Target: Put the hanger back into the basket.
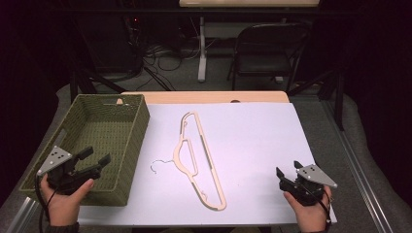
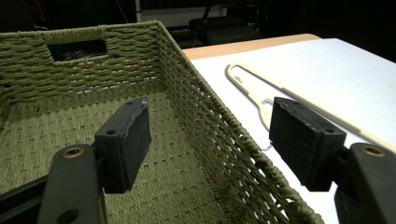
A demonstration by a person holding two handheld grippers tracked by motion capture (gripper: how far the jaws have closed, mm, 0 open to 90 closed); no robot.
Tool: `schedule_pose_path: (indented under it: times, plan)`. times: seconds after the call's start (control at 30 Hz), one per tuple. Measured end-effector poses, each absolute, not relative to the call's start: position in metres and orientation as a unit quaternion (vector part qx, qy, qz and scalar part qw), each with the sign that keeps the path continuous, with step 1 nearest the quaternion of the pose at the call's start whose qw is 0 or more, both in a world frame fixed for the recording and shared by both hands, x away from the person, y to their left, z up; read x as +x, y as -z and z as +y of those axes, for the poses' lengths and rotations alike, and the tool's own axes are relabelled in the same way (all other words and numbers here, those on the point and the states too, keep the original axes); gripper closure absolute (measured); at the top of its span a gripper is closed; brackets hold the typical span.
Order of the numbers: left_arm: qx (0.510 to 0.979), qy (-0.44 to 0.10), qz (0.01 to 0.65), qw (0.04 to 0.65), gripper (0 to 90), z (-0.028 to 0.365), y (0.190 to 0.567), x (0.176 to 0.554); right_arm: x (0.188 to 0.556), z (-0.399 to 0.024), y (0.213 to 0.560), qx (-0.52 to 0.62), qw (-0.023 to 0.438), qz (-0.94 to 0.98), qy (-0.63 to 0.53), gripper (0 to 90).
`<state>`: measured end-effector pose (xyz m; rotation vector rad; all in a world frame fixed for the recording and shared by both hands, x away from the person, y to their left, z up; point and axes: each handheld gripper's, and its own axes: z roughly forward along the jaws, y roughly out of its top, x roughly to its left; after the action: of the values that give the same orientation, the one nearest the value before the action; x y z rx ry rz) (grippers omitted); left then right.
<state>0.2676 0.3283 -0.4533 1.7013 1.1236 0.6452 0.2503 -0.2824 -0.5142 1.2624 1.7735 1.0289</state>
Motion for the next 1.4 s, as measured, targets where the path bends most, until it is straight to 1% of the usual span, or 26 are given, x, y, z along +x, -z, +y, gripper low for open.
schedule_pose_path:
  times: [0.23, 0.3, 0.4, 0.6, 0.67, 0.7, 0.83, 1.0, 1.1, 1.17, 1.23, 1.4]
  plan:
    - [0.707, -0.261, 0.448, 0.482, 29.3, 0.319, 0.454, 0.267, 0.251, -0.277, 0.516, 0.489, 0.351, 0.693, -0.397, 34.5]
    - [0.710, -0.256, 0.445, 0.482, 29.3, 0.317, 0.454, 0.266, 0.251, -0.274, 0.516, 0.486, 0.348, 0.702, -0.387, 36.5]
    - [0.713, -0.255, 0.440, 0.483, 29.3, 0.312, 0.454, 0.266, 0.253, -0.270, 0.517, 0.486, 0.337, 0.709, -0.383, 37.3]
    - [0.718, -0.253, 0.433, 0.482, 29.3, 0.308, 0.453, 0.264, 0.261, -0.260, 0.517, 0.479, 0.323, 0.729, -0.367, 37.8]
    - [0.718, -0.254, 0.431, 0.484, 29.3, 0.307, 0.451, 0.262, 0.266, -0.254, 0.516, 0.475, 0.308, 0.748, -0.348, 38.1]
    - [0.718, -0.254, 0.431, 0.484, 29.3, 0.307, 0.451, 0.262, 0.266, -0.254, 0.516, 0.475, 0.308, 0.748, -0.348, 38.1]
    - [0.717, -0.255, 0.430, 0.486, 29.4, 0.306, 0.451, 0.260, 0.277, -0.241, 0.511, 0.466, 0.297, 0.767, -0.326, 37.8]
    - [0.718, -0.256, 0.426, 0.488, 29.6, 0.306, 0.449, 0.259, 0.291, -0.230, 0.499, 0.457, 0.256, 0.796, -0.304, 39.0]
    - [0.717, -0.256, 0.426, 0.489, 29.6, 0.305, 0.448, 0.259, 0.299, -0.224, 0.492, 0.451, 0.245, 0.804, -0.299, 40.1]
    - [0.717, -0.256, 0.425, 0.489, 29.6, 0.305, 0.448, 0.259, 0.304, -0.221, 0.488, 0.443, 0.230, 0.813, -0.301, 44.7]
    - [0.719, -0.255, 0.424, 0.489, 29.6, 0.304, 0.448, 0.259, 0.309, -0.217, 0.485, 0.438, 0.208, 0.823, -0.296, 45.1]
    - [0.721, -0.251, 0.423, 0.488, 29.7, 0.302, 0.449, 0.259, 0.322, -0.208, 0.481, 0.427, 0.192, 0.840, -0.275, 46.3]
